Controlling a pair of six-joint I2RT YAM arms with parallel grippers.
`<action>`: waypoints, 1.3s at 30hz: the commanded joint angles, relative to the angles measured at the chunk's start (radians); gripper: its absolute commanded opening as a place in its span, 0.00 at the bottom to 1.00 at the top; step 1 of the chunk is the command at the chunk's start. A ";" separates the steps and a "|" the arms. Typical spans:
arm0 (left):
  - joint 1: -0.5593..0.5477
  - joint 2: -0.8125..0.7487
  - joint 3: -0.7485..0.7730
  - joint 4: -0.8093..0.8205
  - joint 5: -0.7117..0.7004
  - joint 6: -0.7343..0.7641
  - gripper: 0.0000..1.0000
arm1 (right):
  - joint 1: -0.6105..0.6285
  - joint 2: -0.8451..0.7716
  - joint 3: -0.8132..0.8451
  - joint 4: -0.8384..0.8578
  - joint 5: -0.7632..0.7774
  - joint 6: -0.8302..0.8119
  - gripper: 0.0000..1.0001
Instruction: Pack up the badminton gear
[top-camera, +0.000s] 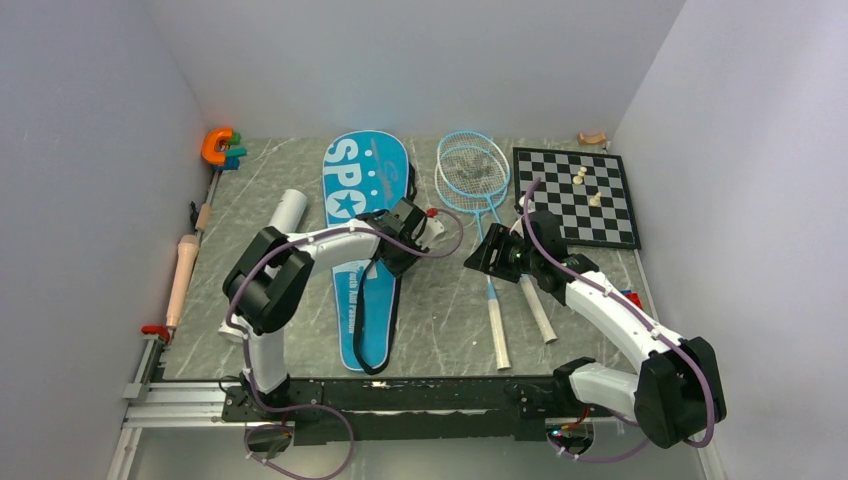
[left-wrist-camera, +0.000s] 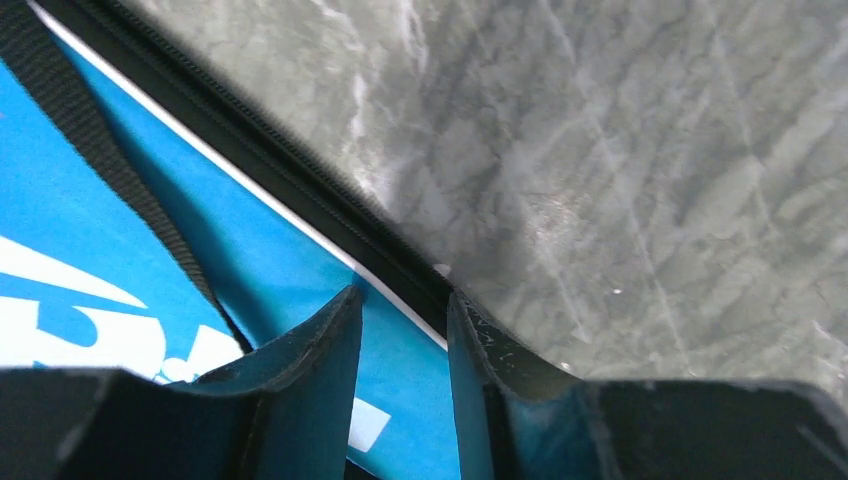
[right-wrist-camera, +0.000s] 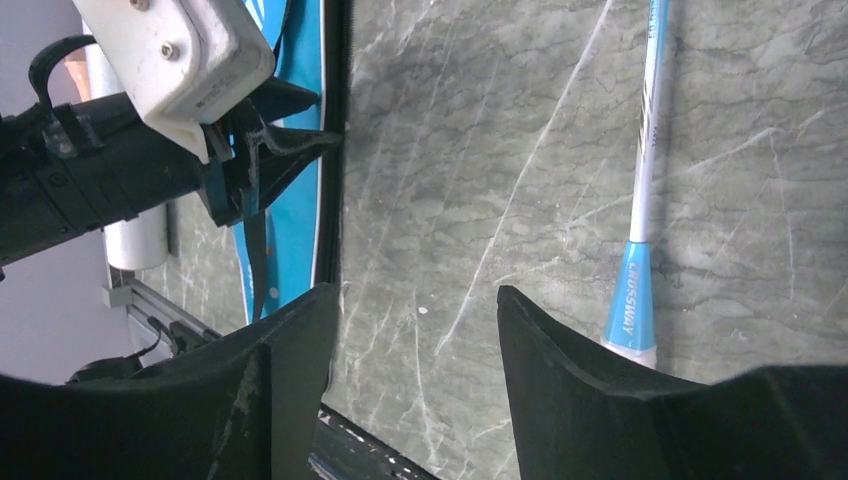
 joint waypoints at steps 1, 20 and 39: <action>0.003 0.028 0.042 -0.005 -0.074 -0.011 0.41 | -0.004 -0.013 -0.007 0.044 0.000 0.005 0.64; 0.011 0.050 0.003 -0.010 -0.051 0.000 0.03 | -0.006 -0.044 -0.002 0.021 0.013 0.004 0.54; 0.115 -0.209 0.036 -0.081 0.090 -0.022 0.00 | -0.005 -0.020 0.019 0.039 0.013 0.009 0.51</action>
